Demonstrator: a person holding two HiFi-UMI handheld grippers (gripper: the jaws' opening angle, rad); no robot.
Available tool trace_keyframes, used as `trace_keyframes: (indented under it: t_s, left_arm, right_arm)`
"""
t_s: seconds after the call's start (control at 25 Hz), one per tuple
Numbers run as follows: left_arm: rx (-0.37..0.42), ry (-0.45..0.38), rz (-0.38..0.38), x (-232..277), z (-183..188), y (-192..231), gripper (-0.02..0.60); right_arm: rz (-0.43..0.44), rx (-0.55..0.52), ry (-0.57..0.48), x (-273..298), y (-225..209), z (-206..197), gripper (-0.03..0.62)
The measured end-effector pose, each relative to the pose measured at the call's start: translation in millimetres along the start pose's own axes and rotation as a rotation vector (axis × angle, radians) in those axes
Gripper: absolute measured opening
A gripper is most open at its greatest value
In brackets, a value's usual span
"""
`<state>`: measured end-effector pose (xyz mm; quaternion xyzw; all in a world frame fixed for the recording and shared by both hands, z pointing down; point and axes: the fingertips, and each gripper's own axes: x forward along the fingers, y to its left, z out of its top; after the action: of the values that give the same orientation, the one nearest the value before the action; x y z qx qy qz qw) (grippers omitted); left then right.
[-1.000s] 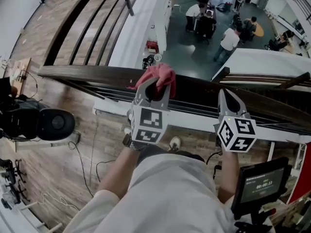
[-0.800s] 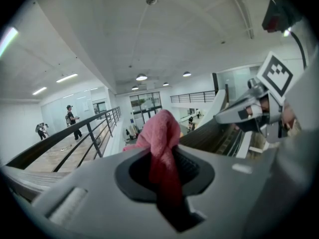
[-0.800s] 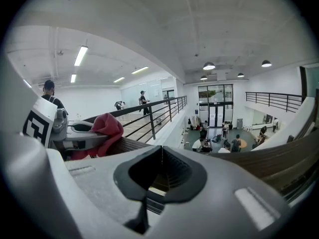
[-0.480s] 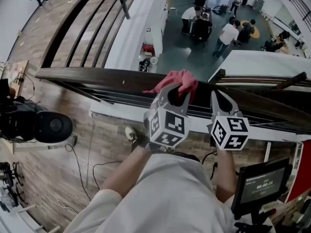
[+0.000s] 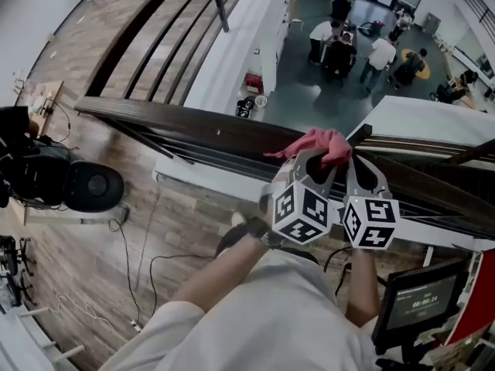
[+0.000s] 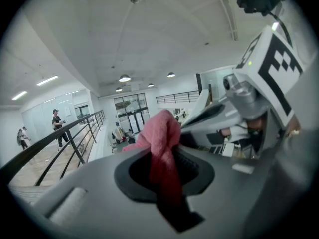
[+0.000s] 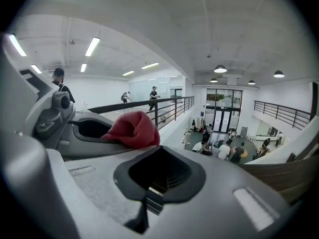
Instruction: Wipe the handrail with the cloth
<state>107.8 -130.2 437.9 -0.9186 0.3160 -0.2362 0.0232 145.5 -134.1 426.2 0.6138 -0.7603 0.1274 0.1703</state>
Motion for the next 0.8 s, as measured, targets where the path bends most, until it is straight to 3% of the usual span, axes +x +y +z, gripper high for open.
trace_keyframes:
  t_s: [0.32, 0.56, 0.8]
  left_arm:
    - [-0.003, 0.000, -0.053, 2.8, 0.2, -2.6, 0.075]
    - [0.035, 0.008, -0.046, -5.2, -4.7, 18.0, 0.075]
    - [-0.019, 0.033, -0.067, -29.6, -27.8, 51.8, 0.075]
  right_arm:
    - [-0.059, -0.083, 0.054, 1.4, -6.0, -4.1, 0.002]
    - [-0.126, -0.012, 0.016, 3.1, -15.9, 1.1, 0.002]
    - [-0.148, 0.012, 0.021, -0.7, -14.6, -5.1, 0.002]
